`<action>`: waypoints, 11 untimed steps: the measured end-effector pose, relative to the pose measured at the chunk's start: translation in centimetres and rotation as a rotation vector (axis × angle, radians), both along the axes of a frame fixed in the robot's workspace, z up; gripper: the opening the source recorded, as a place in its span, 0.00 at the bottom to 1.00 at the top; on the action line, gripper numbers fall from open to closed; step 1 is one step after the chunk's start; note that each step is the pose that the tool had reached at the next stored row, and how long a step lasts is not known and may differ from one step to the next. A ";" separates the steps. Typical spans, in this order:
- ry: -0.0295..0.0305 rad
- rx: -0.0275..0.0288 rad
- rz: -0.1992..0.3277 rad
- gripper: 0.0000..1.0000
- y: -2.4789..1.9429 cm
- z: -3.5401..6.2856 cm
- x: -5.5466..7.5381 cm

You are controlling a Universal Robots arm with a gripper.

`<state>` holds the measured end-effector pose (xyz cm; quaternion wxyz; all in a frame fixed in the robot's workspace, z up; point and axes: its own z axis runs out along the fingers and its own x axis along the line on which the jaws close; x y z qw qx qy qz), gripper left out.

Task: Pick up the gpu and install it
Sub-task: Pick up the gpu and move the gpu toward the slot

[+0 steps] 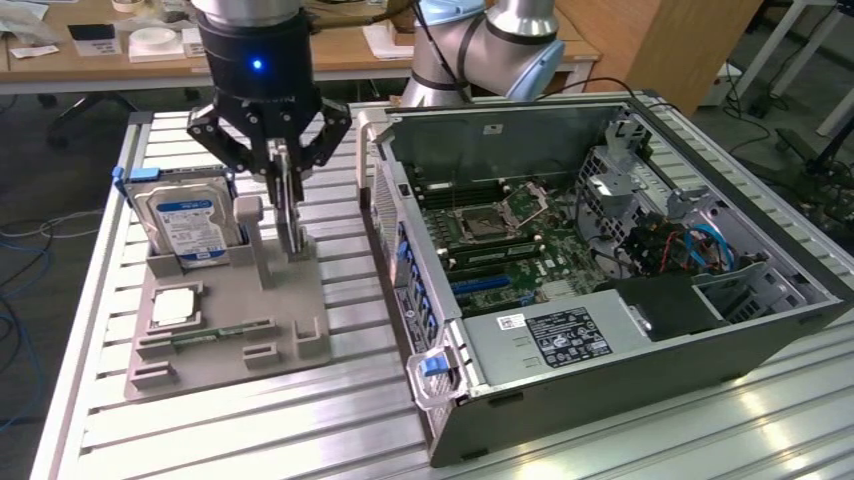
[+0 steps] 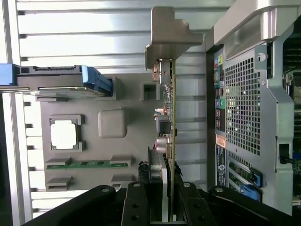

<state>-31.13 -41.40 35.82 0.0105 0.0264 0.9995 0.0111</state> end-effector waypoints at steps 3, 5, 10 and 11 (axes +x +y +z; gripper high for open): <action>-0.0001 0.0027 0.000 0.28 0.00 0.99 0.0; -0.0001 0.0039 0.000 0.28 0.00 1.63 0.0; 0.0000 0.0062 0.000 0.28 0.00 2.96 0.0; 0.0000 0.0069 0.000 0.28 0.00 3.26 0.0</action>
